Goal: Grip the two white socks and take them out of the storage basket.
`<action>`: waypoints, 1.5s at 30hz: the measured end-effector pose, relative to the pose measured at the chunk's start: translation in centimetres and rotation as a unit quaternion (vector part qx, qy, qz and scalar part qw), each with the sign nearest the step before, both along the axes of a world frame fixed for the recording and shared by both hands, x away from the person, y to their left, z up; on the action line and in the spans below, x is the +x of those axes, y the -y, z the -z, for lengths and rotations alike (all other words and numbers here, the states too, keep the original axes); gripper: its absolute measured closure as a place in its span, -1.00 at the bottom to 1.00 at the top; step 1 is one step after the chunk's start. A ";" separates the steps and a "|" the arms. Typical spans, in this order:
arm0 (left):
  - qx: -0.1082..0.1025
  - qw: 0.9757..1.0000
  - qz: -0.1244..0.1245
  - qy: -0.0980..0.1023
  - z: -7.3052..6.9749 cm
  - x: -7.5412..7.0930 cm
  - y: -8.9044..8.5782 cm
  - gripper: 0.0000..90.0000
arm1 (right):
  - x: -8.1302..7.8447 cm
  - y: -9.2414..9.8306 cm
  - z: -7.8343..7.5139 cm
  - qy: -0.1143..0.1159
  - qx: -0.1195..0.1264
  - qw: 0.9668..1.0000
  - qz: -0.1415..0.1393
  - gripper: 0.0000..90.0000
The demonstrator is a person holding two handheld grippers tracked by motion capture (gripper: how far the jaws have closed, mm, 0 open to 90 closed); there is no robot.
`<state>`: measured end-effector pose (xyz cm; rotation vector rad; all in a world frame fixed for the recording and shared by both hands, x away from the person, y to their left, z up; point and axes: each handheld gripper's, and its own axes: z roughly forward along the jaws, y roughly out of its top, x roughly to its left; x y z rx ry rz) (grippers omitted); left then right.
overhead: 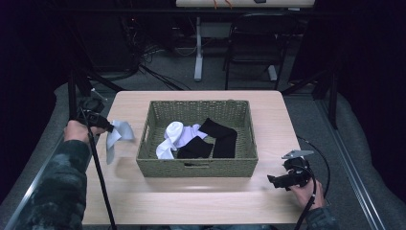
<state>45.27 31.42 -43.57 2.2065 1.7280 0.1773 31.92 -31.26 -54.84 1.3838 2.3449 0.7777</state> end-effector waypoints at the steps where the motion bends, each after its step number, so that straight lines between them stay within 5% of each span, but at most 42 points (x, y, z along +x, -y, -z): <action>1: -0.002 1.000 -0.001 -0.004 0.6 0.0 -0.1 0.93 | 0.0 0.0 0.0 0.000 -0.001 1.000 0.001 -1.00; 16: -0.031 0.998 -0.018 -0.054 7.3 -0.5 -0.5 0.83 | -0.1 -0.2 0.1 0.000 -0.002 1.000 -0.007 -1.00; 20: -0.032 0.997 -0.020 -0.062 7.7 -0.5 -0.5 0.52 | -0.1 -0.3 0.1 0.001 0.000 1.000 -0.012 -1.00; 22: -0.028 0.997 -0.025 -0.061 7.6 -0.6 -0.6 0.18 | 0.0 -0.3 0.1 0.002 -0.002 1.000 -0.012 -1.00; 26: -0.024 0.998 -0.034 -0.041 6.1 -1.1 -1.1 -0.26 | 0.1 -0.3 0.1 0.000 -0.003 1.000 -0.016 -1.00; 31: -0.028 0.999 -0.030 -0.010 3.0 -1.4 -1.1 -0.57 | 0.1 -0.6 0.0 0.001 -0.007 1.000 -0.017 -1.00; 36: -0.031 0.999 -0.012 0.020 -0.5 -1.6 -0.1 -0.67 | 0.2 -0.7 0.0 0.002 -0.006 1.000 -0.018 -1.00; 45: -0.021 0.999 0.020 0.031 -4.6 -1.2 2.7 -0.96 | 0.0 -0.3 0.0 0.002 -0.002 1.000 -0.010 -1.00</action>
